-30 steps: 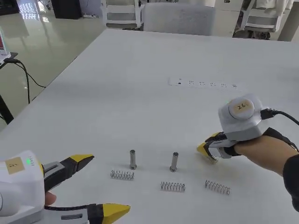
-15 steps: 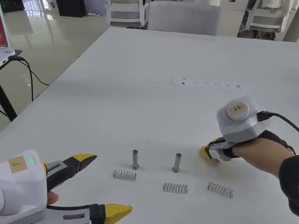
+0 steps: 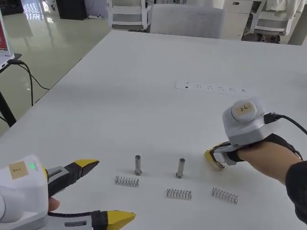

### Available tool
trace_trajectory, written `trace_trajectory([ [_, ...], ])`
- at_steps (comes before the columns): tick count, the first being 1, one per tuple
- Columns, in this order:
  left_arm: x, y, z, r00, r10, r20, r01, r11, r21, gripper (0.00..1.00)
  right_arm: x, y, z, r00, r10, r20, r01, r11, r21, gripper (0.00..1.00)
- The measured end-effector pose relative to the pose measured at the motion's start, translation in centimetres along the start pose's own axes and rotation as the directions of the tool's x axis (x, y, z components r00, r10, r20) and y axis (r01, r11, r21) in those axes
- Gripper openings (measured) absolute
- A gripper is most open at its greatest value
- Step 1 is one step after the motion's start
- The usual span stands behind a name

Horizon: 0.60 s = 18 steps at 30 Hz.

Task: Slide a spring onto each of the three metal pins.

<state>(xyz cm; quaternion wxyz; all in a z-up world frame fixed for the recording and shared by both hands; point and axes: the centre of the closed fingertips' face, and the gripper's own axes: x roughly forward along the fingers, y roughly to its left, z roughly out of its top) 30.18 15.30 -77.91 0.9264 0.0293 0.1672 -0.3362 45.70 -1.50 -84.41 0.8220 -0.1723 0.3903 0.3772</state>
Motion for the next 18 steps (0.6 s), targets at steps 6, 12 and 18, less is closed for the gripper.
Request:
trace_trajectory([
  [6, 0.0, -0.1, 0.1, 1.0, -0.005, 0.003, 0.005, 1.0, 0.009, 0.77, -1.5, 0.4, 0.1, 0.9993, 0.004, 0.038, -0.005, 1.0, 0.012, 0.05],
  [12, 0.0, -0.2, 0.3, 0.9999, -0.007, 0.007, 0.007, 1.0, 0.016, 0.77, -2.6, 0.7, -0.1, 0.9978, -0.009, 0.066, 0.009, 1.0, 0.002, 0.05],
  [18, 0.0, -0.4, 0.3, 0.9999, -0.011, 0.007, 0.011, 1.0, 0.022, 0.77, -3.4, 1.2, -0.5, 0.9968, -0.016, 0.079, 0.016, 1.0, -0.004, 0.05],
])
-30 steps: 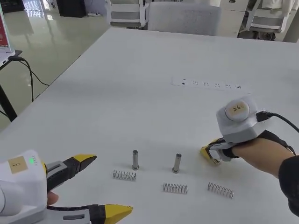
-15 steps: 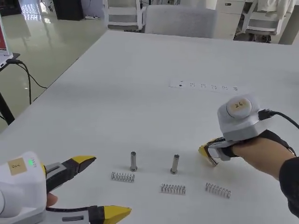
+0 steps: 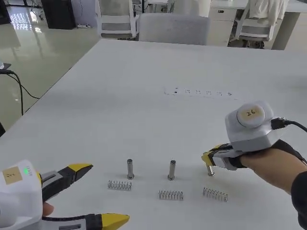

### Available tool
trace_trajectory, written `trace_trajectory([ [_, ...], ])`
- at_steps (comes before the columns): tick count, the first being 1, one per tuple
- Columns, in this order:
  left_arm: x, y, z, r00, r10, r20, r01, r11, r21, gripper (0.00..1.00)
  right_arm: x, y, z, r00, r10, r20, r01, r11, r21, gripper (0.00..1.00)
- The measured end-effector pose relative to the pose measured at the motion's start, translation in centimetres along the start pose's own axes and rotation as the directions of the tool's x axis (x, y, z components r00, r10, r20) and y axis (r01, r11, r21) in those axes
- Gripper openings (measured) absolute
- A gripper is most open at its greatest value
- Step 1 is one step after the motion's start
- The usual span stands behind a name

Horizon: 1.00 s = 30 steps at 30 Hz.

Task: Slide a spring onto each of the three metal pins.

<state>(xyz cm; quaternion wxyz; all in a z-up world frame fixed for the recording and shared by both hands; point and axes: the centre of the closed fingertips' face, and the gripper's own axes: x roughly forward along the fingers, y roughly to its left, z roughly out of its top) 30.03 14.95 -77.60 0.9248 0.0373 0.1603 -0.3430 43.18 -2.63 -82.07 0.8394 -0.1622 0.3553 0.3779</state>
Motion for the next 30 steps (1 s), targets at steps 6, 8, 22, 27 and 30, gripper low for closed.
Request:
trace_trajectory([
  [6, 0.0, -0.1, 0.0, 1.0, -0.003, -0.002, 0.003, 1.0, 0.004, 0.77, -0.6, 0.3, -0.3, 1.0, -0.002, 0.009, 0.002, 1.0, -0.002, 0.05],
  [8, 0.0, -0.1, 0.0, 1.0, -0.004, -0.001, 0.004, 1.0, 0.004, 0.77, -0.7, 0.3, -0.4, 0.9999, -0.003, 0.01, 0.003, 1.0, 0.005, 0.05],
  [22, -0.1, -0.2, 0.0, 1.0, -0.002, -0.006, 0.002, 1.0, 0.012, 0.77, -1.3, 0.8, -0.9, 0.9996, -0.003, 0.026, 0.003, 1.0, 0.003, 0.06],
  [27, -0.1, -0.2, 0.0, 1.0, 0.0, -0.006, 0.0, 1.0, 0.011, 0.77, -1.5, 0.9, -1.1, 0.9997, -0.003, 0.025, 0.003, 1.0, -0.008, 0.06],
  [30, -0.1, -0.2, 0.0, 1.0, -0.002, -0.007, 0.002, 1.0, 0.011, 0.77, -1.5, 0.9, -1.1, 0.9997, -0.004, 0.022, 0.004, 1.0, -0.016, 0.06],
])
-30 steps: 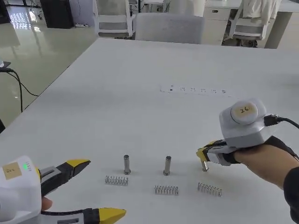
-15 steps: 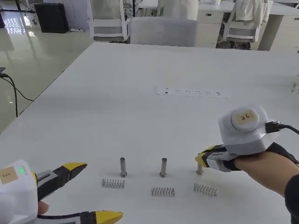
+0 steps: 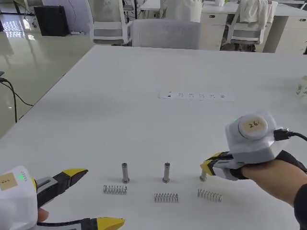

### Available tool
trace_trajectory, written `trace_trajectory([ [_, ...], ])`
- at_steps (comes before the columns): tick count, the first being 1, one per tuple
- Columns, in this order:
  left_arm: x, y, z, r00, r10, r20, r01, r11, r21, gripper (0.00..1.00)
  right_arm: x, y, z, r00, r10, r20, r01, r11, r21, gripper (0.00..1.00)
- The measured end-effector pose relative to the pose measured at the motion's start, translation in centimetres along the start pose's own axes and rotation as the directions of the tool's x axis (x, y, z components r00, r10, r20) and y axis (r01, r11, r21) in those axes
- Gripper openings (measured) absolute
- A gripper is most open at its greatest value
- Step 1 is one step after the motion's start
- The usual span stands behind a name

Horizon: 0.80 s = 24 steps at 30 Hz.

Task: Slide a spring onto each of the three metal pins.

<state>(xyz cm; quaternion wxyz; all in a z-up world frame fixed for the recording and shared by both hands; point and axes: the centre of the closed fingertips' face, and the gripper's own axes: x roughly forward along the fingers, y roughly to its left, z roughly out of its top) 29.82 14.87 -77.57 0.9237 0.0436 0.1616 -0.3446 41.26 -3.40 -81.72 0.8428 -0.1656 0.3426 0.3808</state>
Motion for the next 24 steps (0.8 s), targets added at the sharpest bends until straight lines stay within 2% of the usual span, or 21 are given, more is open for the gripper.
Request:
trace_trajectory([
  [10, 0.0, -0.2, 0.0, 1.0, -0.007, 0.0, 0.007, 1.0, 0.0, 0.77, 0.0, 0.2, -0.1, 1.0, 0.002, -0.002, -0.002, 1.0, -0.019, 0.06],
  [17, 0.1, -0.2, 0.0, 0.9999, -0.011, 0.001, 0.011, 1.0, -0.001, 0.77, -0.1, 0.4, -0.3, 1.0, 0.006, -0.003, -0.006, 1.0, -0.029, 0.1],
  [24, 0.0, -0.2, 0.1, 0.9999, -0.012, 0.004, 0.012, 1.0, -0.001, 0.77, -1.0, 0.0, -0.3, 0.9999, 0.001, 0.014, -0.001, 1.0, -0.032, 0.15],
])
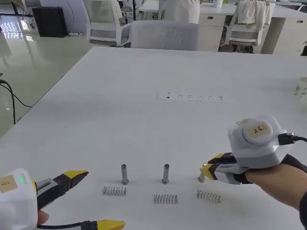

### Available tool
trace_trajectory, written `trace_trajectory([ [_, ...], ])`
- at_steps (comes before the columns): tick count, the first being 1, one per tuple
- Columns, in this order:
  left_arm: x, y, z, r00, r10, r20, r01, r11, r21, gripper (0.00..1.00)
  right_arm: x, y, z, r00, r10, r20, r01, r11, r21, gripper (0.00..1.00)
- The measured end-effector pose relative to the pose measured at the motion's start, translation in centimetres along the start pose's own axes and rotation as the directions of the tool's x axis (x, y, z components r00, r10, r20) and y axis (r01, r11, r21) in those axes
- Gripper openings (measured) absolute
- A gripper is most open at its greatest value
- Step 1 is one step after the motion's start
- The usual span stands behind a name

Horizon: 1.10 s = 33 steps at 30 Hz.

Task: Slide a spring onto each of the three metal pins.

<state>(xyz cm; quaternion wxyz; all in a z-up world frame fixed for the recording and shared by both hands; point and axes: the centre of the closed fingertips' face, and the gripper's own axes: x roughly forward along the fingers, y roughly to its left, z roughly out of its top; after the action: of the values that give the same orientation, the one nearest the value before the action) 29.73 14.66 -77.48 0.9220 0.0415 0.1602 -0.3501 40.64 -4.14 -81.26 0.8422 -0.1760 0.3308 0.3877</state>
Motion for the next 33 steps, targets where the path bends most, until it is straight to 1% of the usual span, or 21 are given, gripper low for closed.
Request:
trace_trajectory([
  [5, 0.0, 0.0, 0.0, 1.0, -0.001, 0.001, 0.001, 1.0, 0.001, 0.77, -0.6, 0.2, -0.8, 0.9999, 0.015, 0.0, -0.015, 1.0, -0.009, 0.17],
  [12, 0.1, 0.1, 0.0, 1.0, -0.001, -0.002, 0.001, 1.0, 0.005, 0.78, -1.2, 1.3, -1.9, 0.9974, 0.071, -0.011, -0.071, 0.997, -0.031, 0.19],
  [16, 0.1, 0.0, 0.0, 1.0, -0.004, -0.005, 0.004, 1.0, 0.01, 0.78, -1.2, 1.8, -2.9, 0.9936, 0.106, -0.039, -0.108, 0.993, -0.043, 0.19],
  [21, 0.1, 0.0, 0.1, 0.9999, -0.008, -0.006, 0.008, 1.0, 0.013, 0.77, -1.0, 2.4, -4.3, 0.9874, 0.136, -0.08, -0.142, 0.988, -0.064, 0.19],
  [25, 0.2, -0.1, 0.4, 0.9999, -0.01, -0.001, 0.01, 1.0, 0.016, 0.77, -0.7, 2.7, -5.3, 0.9823, 0.145, -0.119, -0.157, 0.983, -0.1, 0.18],
  [28, 0.2, -0.2, 0.7, 0.9999, -0.014, 0.003, 0.014, 1.0, 0.021, 0.77, -0.5, 2.8, -5.7, 0.9794, 0.148, -0.137, -0.164, 0.98, -0.112, 0.18],
  [30, 0.3, -0.2, 0.7, 0.9999, -0.017, 0.003, 0.017, 1.0, 0.024, 0.77, -0.4, 2.8, -6.0, 0.9776, 0.147, -0.151, -0.167, 0.977, -0.133, 0.18],
  [33, 0.3, -0.2, 0.7, 0.9998, -0.019, 0.003, 0.019, 0.999, 0.026, 0.77, -0.2, 2.9, -6.3, 0.9744, 0.151, -0.166, -0.176, 0.974, -0.144, 0.17],
])
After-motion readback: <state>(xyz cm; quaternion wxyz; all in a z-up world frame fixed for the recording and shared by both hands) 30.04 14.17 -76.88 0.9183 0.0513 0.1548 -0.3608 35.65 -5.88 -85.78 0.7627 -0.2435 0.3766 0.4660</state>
